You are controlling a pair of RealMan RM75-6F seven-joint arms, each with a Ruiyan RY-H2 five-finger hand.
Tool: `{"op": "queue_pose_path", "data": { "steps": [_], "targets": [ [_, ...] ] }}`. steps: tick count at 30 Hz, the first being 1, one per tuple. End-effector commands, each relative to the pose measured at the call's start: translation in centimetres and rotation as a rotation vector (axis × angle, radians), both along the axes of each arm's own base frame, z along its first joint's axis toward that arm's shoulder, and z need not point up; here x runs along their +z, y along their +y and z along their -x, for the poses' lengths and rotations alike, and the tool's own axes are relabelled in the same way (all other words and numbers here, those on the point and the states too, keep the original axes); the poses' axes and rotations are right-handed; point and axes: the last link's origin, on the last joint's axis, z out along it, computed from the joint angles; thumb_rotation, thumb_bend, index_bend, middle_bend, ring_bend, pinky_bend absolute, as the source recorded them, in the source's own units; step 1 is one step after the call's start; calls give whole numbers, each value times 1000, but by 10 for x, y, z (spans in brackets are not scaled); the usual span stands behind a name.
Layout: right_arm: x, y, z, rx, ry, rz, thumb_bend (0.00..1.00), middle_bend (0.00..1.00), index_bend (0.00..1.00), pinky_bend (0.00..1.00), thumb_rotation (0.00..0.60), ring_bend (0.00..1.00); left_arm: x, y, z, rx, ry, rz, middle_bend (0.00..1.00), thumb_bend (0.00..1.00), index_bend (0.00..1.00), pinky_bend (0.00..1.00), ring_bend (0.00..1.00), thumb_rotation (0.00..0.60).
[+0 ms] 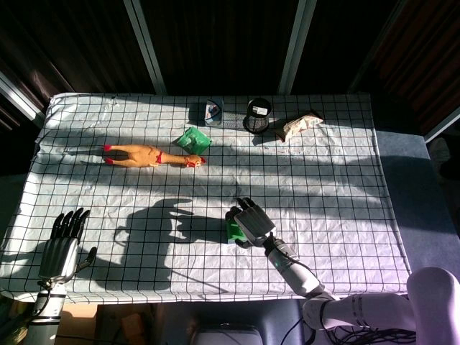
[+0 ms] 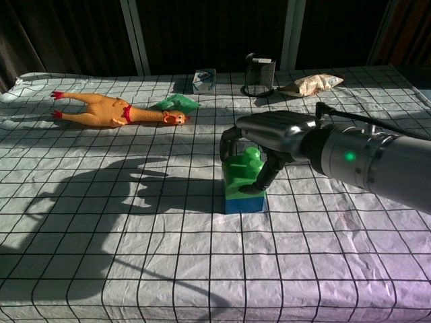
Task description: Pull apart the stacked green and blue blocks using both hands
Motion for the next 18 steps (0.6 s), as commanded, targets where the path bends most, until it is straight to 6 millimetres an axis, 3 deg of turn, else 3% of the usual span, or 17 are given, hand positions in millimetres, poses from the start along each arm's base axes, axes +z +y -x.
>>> {"op": "queue_pose_path", "data": {
  "steps": [1, 5, 8, 18],
  "targets": [
    [-3, 0, 2, 11, 19, 12, 212, 415, 592, 311, 600, 247, 1, 1, 0, 0, -2, -1, 46, 340, 0, 22, 0, 600],
    [-3, 1, 4, 30, 40, 44, 253, 551, 762, 496, 600, 458, 1, 1, 0, 1, -7, -1, 46, 340, 0, 23, 0, 600],
    [0, 1, 3, 48, 29, 81, 278, 611, 839, 563, 600, 532, 2, 1, 1, 1, -9, 3, 46, 340, 0, 23, 0, 600],
    [27, 0, -5, 84, -126, 133, 339, 686, 934, 634, 600, 610, 6, 1, -2, -40, -61, 15, 49, 341, 0, 22, 0, 600]
  ]
}}
